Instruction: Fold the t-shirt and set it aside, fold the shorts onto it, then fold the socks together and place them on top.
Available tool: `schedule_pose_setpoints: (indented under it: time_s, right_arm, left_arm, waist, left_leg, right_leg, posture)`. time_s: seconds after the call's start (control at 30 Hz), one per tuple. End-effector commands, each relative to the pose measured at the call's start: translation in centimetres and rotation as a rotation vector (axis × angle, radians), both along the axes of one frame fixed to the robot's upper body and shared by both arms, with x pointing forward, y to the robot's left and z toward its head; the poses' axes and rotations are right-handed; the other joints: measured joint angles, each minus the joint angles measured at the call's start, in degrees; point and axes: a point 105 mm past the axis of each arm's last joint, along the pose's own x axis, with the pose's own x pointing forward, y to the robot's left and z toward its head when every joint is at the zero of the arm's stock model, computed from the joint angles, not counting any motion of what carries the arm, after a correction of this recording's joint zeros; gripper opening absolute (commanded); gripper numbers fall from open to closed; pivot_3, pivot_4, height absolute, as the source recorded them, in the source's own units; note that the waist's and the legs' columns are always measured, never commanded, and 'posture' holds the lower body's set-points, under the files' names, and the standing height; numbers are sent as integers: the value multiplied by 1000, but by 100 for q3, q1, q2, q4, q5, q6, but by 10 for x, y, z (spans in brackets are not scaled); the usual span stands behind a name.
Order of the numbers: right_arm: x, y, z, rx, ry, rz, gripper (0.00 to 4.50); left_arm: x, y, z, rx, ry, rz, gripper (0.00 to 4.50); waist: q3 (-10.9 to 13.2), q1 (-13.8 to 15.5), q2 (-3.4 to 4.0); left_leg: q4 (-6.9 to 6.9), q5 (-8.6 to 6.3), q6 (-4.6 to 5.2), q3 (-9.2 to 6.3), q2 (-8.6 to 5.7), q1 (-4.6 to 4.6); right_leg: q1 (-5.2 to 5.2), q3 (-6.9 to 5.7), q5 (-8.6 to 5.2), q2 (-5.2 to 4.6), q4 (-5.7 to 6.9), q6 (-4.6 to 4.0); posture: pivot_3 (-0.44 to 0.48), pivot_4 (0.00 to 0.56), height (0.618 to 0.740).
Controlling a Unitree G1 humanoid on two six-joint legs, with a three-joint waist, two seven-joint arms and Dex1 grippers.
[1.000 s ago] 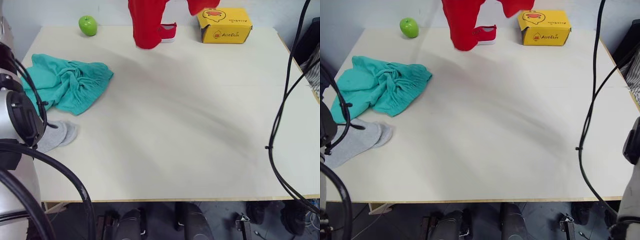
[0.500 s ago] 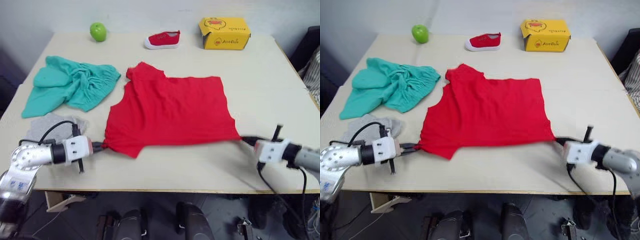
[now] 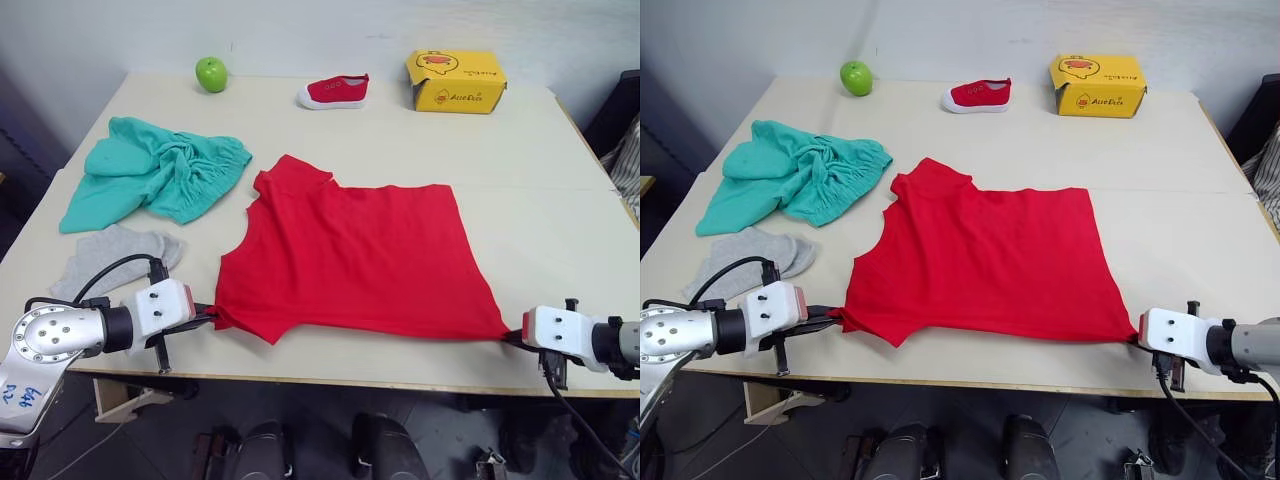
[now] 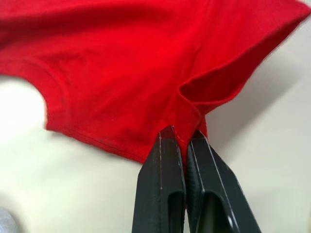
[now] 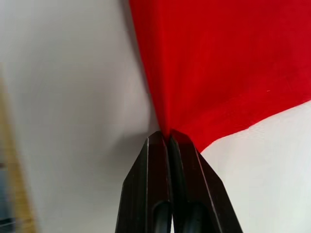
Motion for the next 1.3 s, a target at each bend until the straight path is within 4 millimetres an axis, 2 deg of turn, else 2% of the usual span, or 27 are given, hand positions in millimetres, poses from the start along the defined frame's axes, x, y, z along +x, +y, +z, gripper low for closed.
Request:
schedule_pose_setpoints:
  time_s: [0.03,0.17,0.33,0.4,0.53,0.73,0.97,1.1,1.3]
  right_arm:
    - [-16,4,-9,28,121,1,76]
    - [-7,-11,-8,22,43,5,76]
    - [-5,-18,-8,56,85,21,76]
    - [-2,-19,-7,91,104,5,76]
    - [-1,-12,-6,185,184,-11,76]
    - [8,1,15,297,304,-48,76]
    - [37,13,39,357,251,-67,76]
    - [45,22,36,376,255,-72,76]
    - [55,22,27,390,199,-104,76]
  left_arm:
    - [-10,1,6,18,62,-10,0]
    - [-14,7,8,21,139,-1,0]
    - [-21,18,2,69,255,-40,0]
    - [-18,21,1,57,268,-38,0]
    - [-4,22,3,1,274,-35,0]
    - [21,26,5,-15,288,-48,0]
    - [44,22,16,-77,291,-40,0]
    - [49,19,14,-101,308,-34,0]
    - [61,21,11,-149,313,35,0]
  waist:
    - [-2,1,-4]
    - [-3,-2,-6]
    - [-2,-12,-4]
    - [-2,-15,-4]
    - [-2,-15,-5]
    - [-2,-24,-4]
    - [-2,-38,-4]
    - [-2,-28,-4]
    - [-2,-21,-5]
  left_leg:
    - [2,-4,-1,2,3,-1]
    - [10,-11,1,9,4,2]
    - [12,-7,-4,18,4,17]
    - [11,-6,-7,24,4,16]
    - [11,-4,-12,31,7,12]
    - [14,-1,-11,67,6,2]
    - [20,-1,-11,106,4,1]
    - [20,-1,-12,116,3,-1]
    - [26,-2,-10,129,-4,-7]
  right_leg:
    - [0,1,-1,4,-5,0]
    - [0,7,-2,4,-27,-2]
    - [-6,24,-2,-1,-2,-3]
    - [-18,30,-7,-1,11,-13]
    - [-35,33,-13,3,28,-22]
    - [-76,63,-13,5,55,-22]
    - [-99,92,-13,12,64,-22]
    - [-105,99,-13,14,63,-23]
    - [-113,109,-11,16,67,-19]
  posture:
    - [0,150,740]
    - [0,150,740]
    - [0,150,740]
    - [0,150,740]
    - [0,150,740]
    - [0,150,740]
    - [0,150,740]
    - [0,150,740]
    - [0,150,740]
